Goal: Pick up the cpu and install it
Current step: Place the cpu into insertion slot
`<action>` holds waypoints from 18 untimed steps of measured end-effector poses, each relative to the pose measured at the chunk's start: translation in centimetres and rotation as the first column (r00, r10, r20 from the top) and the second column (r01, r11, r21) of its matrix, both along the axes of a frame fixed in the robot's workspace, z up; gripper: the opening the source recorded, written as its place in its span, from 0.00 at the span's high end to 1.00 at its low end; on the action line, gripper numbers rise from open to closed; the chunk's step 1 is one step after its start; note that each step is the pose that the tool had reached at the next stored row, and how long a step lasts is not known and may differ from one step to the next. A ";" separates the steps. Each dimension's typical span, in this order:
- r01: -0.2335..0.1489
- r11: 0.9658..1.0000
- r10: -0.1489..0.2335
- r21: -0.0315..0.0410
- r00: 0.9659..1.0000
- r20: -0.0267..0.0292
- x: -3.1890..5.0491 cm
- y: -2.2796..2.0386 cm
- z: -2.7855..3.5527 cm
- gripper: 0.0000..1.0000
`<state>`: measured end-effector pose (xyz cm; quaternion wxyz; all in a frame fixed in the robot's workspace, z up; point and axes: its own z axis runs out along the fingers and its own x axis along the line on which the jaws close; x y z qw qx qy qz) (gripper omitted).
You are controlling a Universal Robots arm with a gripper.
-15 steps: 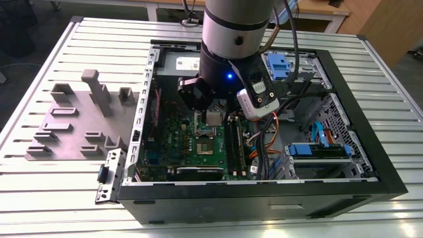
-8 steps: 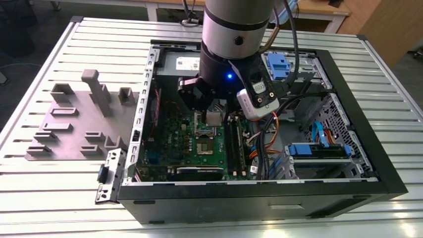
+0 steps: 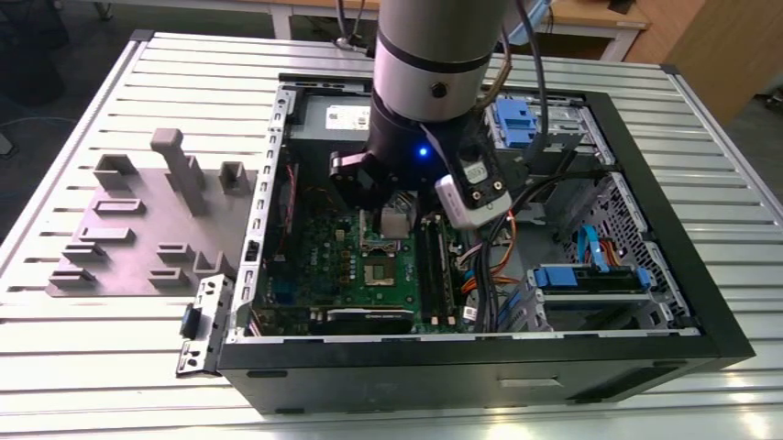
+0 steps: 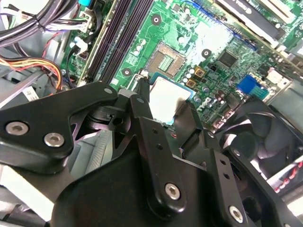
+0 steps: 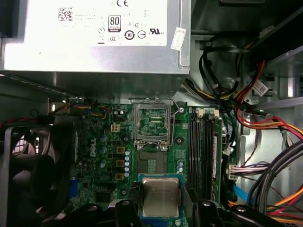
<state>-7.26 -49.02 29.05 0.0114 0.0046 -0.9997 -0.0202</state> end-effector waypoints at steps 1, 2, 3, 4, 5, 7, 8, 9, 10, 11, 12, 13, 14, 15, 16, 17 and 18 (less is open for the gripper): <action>0.000 1.000 0.000 0.000 1.000 0.000 0.00 0.01 -0.18 0.55; 0.000 1.000 0.000 0.000 1.000 0.000 0.00 0.01 -0.37 0.55; 0.000 1.000 0.000 0.000 1.000 0.000 0.00 0.02 -0.55 0.55; 0.000 1.000 0.000 0.000 1.000 0.000 0.00 0.02 -0.72 0.55; 0.000 1.000 0.000 0.000 1.000 0.000 0.00 0.02 -0.90 0.55; 0.000 1.000 0.000 0.000 1.000 0.000 -0.01 0.02 -1.14 0.55; 0.000 1.000 0.000 0.000 1.000 -0.001 -0.01 0.01 -1.14 0.55; 0.000 1.000 0.000 0.000 1.000 -0.001 -0.01 0.01 -1.14 0.55; 0.000 1.000 0.000 0.000 1.000 -0.001 -0.01 0.01 -1.15 0.55; 0.000 1.000 0.000 0.000 1.000 -0.001 -0.01 0.02 -1.16 0.55; 0.000 1.000 0.000 0.000 1.000 -0.001 -0.01 0.02 -1.16 0.55; 0.000 1.000 0.000 0.000 1.000 -0.001 -0.01 0.02 -1.16 0.55; 0.000 1.000 0.000 0.000 1.000 -0.001 -0.01 0.02 -1.16 0.55; 0.000 1.000 0.000 0.000 1.000 -0.001 -0.01 0.02 -1.16 0.55; 0.000 1.000 0.000 0.000 1.000 -0.001 -0.01 0.02 -1.16 0.55; 0.000 1.000 0.000 0.000 1.000 -0.001 -0.01 0.02 -1.16 0.55; 0.000 1.000 0.000 0.000 1.000 -0.001 -0.01 0.02 -1.16 0.55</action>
